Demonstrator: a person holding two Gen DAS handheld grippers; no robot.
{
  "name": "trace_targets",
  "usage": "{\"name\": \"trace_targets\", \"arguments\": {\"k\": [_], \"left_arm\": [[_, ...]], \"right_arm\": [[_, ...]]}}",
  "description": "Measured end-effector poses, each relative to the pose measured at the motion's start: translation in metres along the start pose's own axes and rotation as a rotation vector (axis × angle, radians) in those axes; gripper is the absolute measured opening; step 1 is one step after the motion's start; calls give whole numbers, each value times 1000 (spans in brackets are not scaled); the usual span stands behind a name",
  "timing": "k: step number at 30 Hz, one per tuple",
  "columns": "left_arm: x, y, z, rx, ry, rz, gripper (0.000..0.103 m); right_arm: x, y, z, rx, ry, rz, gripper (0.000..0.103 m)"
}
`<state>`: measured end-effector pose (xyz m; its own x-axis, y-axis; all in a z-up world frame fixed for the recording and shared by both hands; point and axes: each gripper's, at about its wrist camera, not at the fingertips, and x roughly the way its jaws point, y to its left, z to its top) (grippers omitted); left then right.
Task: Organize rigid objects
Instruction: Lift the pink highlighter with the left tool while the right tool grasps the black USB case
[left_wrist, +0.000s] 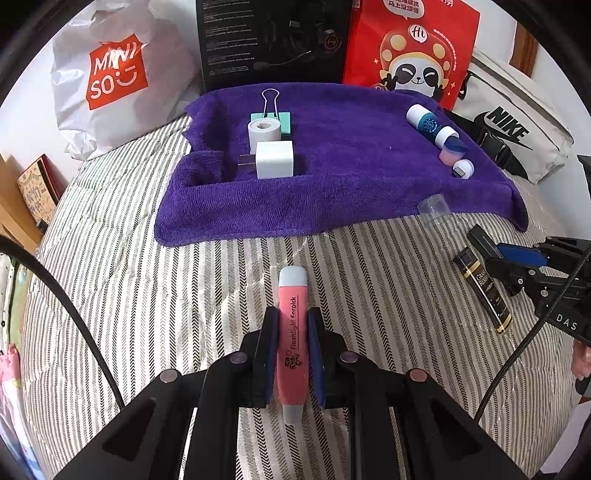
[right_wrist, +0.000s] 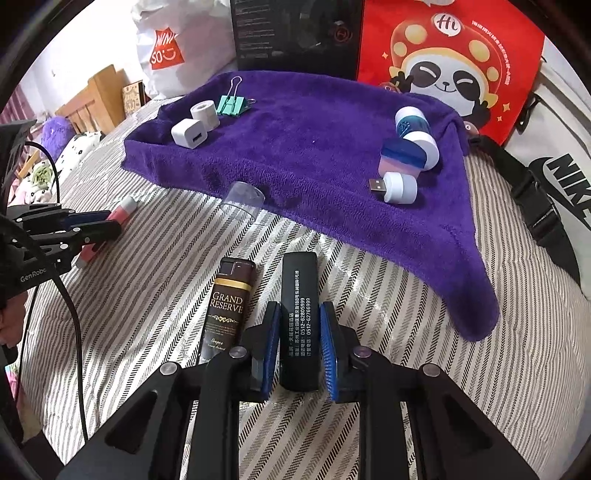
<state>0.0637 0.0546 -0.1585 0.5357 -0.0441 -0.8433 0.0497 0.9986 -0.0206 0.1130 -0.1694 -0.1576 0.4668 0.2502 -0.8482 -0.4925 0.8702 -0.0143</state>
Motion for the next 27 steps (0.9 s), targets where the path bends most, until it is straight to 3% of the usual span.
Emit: {"name": "trace_targets", "arguments": {"k": [7,27], "left_arm": [[-3,4,0,-9,16,-17,15],[-30,14,35,-36,-51,-57,15]], "right_arm": [[-9,-5,2,35,7,56,21],[-47,-32,25,118,-58,56,22]]}}
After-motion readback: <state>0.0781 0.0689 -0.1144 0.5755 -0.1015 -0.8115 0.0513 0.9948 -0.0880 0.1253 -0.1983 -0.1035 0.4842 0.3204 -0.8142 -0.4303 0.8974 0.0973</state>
